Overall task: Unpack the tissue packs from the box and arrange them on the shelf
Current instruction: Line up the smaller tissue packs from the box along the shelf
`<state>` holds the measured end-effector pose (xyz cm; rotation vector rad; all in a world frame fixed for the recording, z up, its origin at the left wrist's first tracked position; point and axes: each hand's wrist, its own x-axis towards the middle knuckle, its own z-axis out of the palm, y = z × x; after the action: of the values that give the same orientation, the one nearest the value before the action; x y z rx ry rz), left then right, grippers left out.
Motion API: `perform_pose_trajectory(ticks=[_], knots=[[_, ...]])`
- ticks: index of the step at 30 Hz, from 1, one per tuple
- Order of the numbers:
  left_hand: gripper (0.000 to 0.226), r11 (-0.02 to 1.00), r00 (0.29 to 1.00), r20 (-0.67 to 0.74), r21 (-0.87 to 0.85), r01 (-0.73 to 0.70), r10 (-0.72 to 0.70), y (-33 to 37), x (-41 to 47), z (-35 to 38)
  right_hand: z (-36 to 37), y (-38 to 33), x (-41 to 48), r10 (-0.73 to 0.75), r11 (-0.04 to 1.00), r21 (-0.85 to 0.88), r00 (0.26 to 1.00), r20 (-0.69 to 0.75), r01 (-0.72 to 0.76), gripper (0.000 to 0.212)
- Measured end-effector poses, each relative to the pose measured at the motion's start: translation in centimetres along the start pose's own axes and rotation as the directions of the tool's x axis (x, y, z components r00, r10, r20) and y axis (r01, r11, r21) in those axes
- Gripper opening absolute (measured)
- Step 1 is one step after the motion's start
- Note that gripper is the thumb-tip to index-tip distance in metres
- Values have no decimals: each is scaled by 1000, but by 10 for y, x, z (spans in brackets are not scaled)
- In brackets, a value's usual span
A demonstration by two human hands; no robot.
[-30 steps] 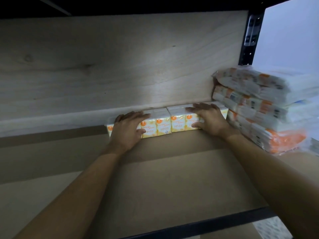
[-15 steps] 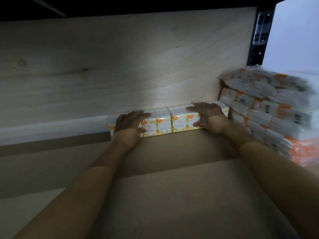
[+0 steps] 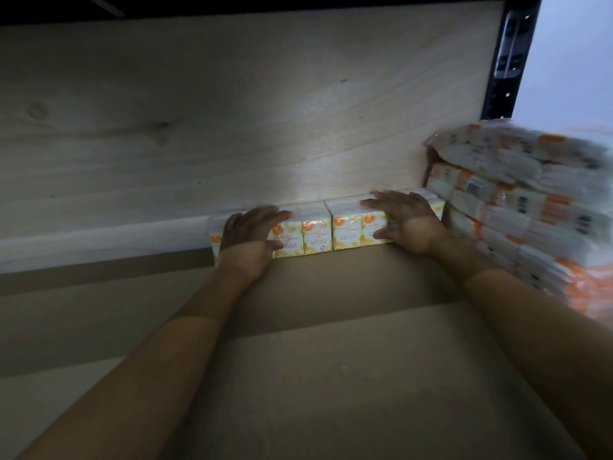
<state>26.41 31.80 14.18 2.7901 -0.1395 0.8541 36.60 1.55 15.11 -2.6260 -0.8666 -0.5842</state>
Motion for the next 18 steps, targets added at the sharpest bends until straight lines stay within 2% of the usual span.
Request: perform_pose_trajectory(ticks=[5,12,18], knots=[[58,1000,1000,8,7,11,-11,3,-2,-1,-3,-6,0,44,999,-25,999,29,-43,69],[60,998,997,60,21,51,-53,13,0,-8,-9,-20,-4,119,982,-155,990,81,-105,72],[68,985,980,175,155,71,-98,31,-8,-23,-18,-35,-19,156,985,-79,986,66,-151,66]])
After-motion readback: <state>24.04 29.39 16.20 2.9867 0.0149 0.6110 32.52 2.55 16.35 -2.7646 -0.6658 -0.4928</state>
